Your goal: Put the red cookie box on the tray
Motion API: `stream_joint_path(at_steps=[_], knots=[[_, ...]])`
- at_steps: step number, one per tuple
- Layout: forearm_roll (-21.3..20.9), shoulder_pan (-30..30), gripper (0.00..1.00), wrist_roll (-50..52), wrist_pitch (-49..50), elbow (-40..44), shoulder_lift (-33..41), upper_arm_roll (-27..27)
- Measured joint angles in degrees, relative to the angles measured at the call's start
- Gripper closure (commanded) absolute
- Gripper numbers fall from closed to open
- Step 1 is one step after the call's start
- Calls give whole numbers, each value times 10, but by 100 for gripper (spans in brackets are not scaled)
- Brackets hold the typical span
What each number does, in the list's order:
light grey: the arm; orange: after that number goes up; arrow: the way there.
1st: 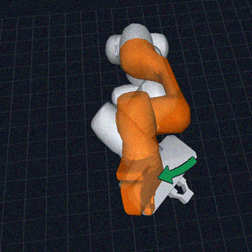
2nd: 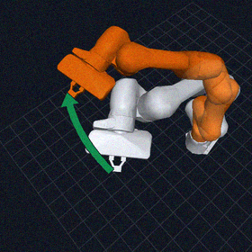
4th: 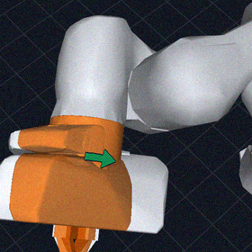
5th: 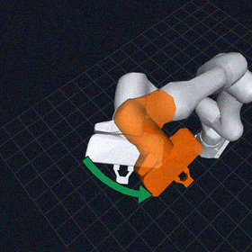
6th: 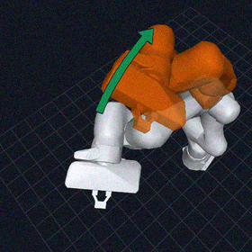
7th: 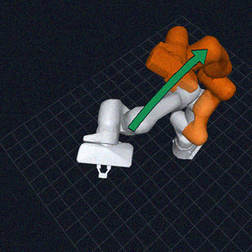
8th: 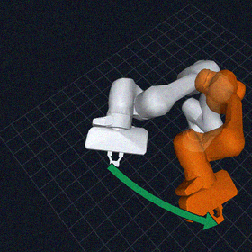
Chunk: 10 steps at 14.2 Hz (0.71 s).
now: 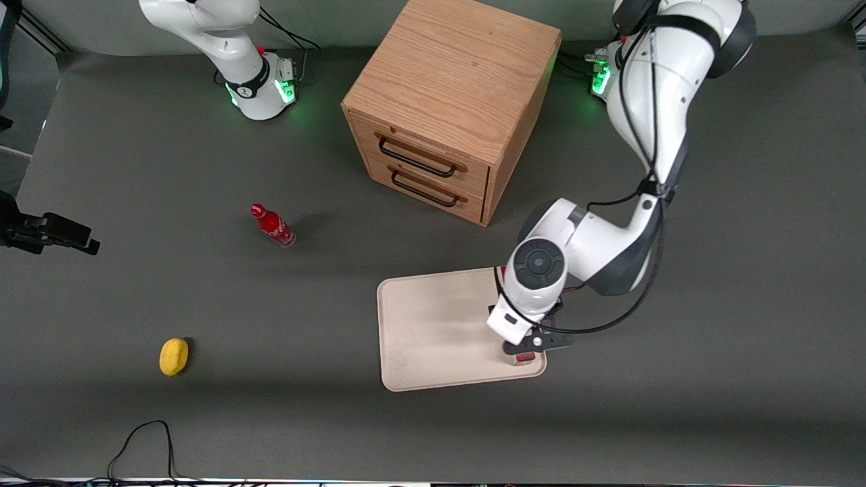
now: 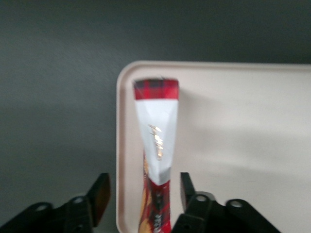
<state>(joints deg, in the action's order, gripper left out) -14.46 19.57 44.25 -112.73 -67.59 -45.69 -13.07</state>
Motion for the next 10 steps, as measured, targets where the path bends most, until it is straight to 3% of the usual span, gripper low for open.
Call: stream_joint_path(at_steps=[5, 10], knots=[[24, -57, 0, -38, 122, -18, 137, 4], [35, -124, 0, -143, 182, -143, 304, 13]])
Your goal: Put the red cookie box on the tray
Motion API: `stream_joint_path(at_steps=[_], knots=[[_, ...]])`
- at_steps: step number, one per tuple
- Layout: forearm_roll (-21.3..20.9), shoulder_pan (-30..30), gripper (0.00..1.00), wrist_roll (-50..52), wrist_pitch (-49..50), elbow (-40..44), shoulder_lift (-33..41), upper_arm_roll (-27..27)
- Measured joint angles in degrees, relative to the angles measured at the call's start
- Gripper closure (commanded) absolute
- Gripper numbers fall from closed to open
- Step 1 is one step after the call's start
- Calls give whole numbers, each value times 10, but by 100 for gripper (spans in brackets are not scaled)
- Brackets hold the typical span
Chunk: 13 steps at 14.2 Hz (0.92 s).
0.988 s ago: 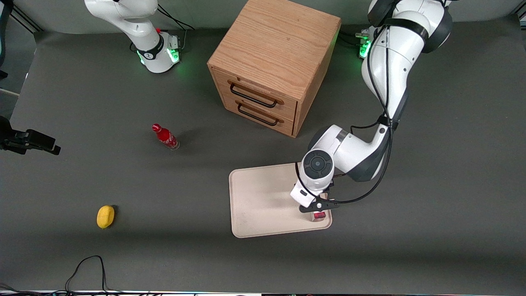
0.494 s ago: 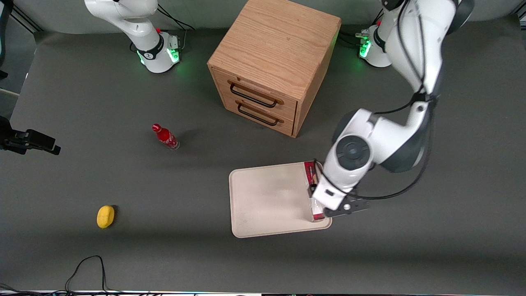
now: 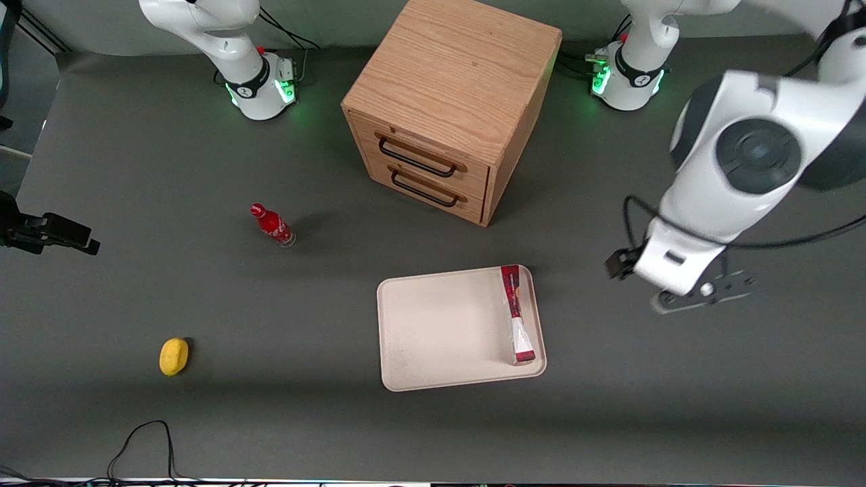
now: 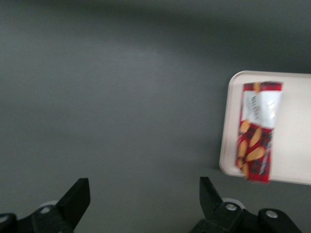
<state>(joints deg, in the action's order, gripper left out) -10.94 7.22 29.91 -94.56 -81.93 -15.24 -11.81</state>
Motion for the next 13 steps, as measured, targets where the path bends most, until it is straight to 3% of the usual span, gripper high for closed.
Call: stream_joint_path(at_steps=[6, 9, 13], knots=[[112, -73, 0, -164, 4, -172, 197, 42], [119, -96, 0, -229, 8, -228, 263, 48], [119, -99, 0, -266, 10, -248, 279, 57]])
